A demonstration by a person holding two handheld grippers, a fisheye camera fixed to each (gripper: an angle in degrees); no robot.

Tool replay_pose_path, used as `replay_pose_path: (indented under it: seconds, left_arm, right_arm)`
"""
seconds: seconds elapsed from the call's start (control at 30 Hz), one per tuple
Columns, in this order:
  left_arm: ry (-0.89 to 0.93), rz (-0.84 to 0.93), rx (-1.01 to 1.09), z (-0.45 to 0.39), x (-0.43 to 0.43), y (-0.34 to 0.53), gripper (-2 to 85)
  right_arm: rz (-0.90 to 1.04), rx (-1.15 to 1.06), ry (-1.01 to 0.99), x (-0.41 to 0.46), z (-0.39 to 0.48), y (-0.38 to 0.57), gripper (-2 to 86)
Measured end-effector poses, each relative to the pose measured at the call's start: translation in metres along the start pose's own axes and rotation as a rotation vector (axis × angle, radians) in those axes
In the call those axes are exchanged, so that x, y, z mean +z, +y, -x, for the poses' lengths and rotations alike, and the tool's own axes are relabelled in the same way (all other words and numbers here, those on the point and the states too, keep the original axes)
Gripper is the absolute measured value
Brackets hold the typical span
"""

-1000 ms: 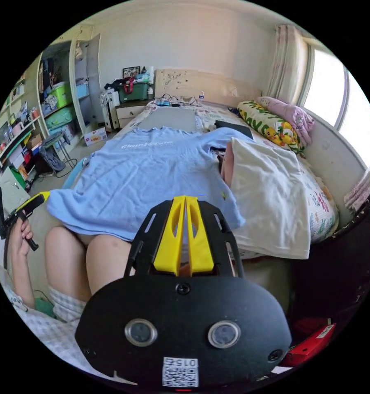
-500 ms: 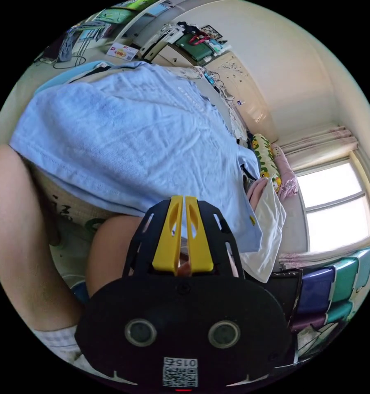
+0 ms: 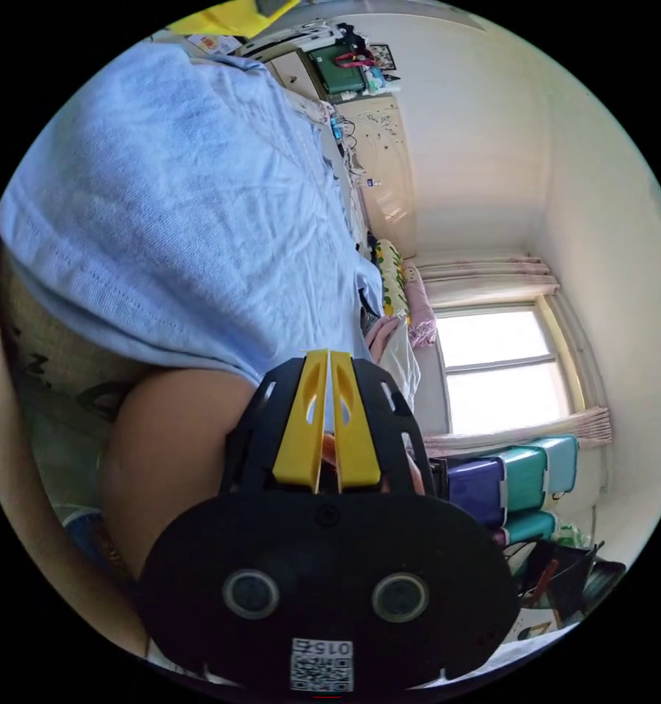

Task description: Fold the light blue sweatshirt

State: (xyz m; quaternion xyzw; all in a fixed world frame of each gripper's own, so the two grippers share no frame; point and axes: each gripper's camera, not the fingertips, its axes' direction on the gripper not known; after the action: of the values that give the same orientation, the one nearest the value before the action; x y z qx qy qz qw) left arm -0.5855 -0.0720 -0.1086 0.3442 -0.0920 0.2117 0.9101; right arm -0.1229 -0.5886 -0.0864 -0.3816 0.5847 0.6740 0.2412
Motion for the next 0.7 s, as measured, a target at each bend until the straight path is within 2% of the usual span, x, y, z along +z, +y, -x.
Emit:
replay_pose_path:
  seconds: [0.13, 0.33, 0.7]
  left_arm:
    - [-0.050, 0.007, 0.053, -0.003, 0.003, -0.002, -0.9]
    - [0.030, 0.034, 0.023, 0.009, 0.006, -0.005, -0.9]
    - [0.019, 0.070, 0.045, 0.008, 0.010, -0.006, -0.9]
  right_arm:
    - [0.001, -0.064, -0.003, -0.025, -0.040, -0.025, -1.0]
    - [-0.011, -0.068, 0.003, -0.054, -0.099, -0.043, -1.0]
    - [-0.031, -0.068, 0.044, -0.089, -0.170, -0.057, -1.0]
